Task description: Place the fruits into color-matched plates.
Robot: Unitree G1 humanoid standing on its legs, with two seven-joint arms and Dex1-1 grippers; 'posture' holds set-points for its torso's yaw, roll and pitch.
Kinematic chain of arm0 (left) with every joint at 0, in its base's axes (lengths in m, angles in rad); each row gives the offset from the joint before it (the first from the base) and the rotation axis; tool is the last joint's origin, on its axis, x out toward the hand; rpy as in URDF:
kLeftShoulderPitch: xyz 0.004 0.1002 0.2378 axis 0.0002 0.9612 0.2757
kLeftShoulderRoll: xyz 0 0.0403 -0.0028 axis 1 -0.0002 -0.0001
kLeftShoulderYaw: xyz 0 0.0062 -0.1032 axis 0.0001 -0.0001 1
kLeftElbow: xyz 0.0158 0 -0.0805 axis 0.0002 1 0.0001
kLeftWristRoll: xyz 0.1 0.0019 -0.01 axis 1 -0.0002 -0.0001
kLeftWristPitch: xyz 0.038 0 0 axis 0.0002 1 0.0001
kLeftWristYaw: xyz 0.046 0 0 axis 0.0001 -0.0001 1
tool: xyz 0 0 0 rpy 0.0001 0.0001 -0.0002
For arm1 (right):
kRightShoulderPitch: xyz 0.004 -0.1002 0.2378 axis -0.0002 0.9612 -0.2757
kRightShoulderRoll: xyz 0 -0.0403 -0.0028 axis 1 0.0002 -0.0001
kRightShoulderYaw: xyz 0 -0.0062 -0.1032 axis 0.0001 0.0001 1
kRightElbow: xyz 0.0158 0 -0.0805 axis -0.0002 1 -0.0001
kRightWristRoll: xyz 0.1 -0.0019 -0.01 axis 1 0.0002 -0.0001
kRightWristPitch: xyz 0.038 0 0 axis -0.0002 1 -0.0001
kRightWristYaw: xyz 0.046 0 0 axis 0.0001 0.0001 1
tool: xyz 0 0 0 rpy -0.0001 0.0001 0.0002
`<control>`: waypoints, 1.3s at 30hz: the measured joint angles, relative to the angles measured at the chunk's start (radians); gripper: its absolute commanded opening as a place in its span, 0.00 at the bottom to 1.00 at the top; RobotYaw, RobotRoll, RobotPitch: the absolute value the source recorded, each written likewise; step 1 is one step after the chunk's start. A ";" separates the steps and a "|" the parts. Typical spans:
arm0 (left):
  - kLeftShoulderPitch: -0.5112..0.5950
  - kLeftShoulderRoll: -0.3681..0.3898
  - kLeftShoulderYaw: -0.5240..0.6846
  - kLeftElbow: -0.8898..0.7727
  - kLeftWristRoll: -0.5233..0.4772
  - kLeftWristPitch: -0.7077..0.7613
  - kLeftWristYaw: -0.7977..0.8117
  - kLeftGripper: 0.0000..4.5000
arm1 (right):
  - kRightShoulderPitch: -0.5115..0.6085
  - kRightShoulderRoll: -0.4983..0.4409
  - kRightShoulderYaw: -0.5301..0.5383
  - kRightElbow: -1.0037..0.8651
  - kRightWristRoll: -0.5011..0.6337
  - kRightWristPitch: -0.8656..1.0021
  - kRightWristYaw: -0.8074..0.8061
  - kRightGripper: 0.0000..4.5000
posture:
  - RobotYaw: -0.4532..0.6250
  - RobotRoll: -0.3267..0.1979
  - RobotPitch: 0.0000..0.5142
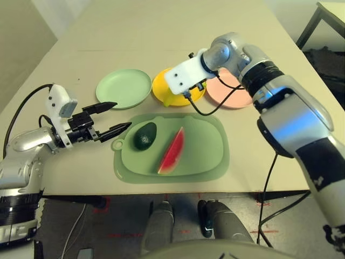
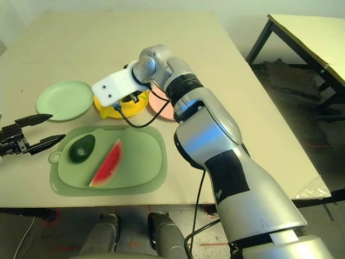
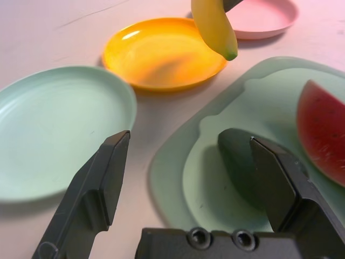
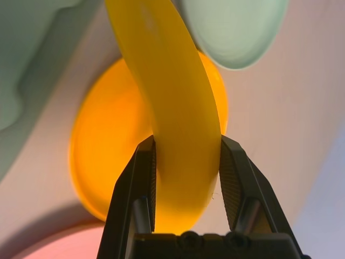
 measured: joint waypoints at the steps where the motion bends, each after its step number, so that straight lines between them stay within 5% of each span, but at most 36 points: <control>1: 0.008 0.000 0.010 -0.015 -0.001 0.014 0.013 1.00 | 0.000 0.005 0.002 0.006 -0.016 0.018 -0.028 0.37 | 0.65 0.62 0.36; 13: 0.040 0.007 0.058 -0.105 -0.014 0.087 0.071 1.00 | 0.062 0.015 0.004 0.040 -0.110 0.138 -0.158 0.37 | 0.67 0.62 0.38; 39: 0.012 0.033 0.037 -0.107 -0.001 0.092 0.047 1.00 | 0.110 -0.012 -0.009 0.044 -0.134 0.219 -0.183 0.37 | 0.66 0.62 0.40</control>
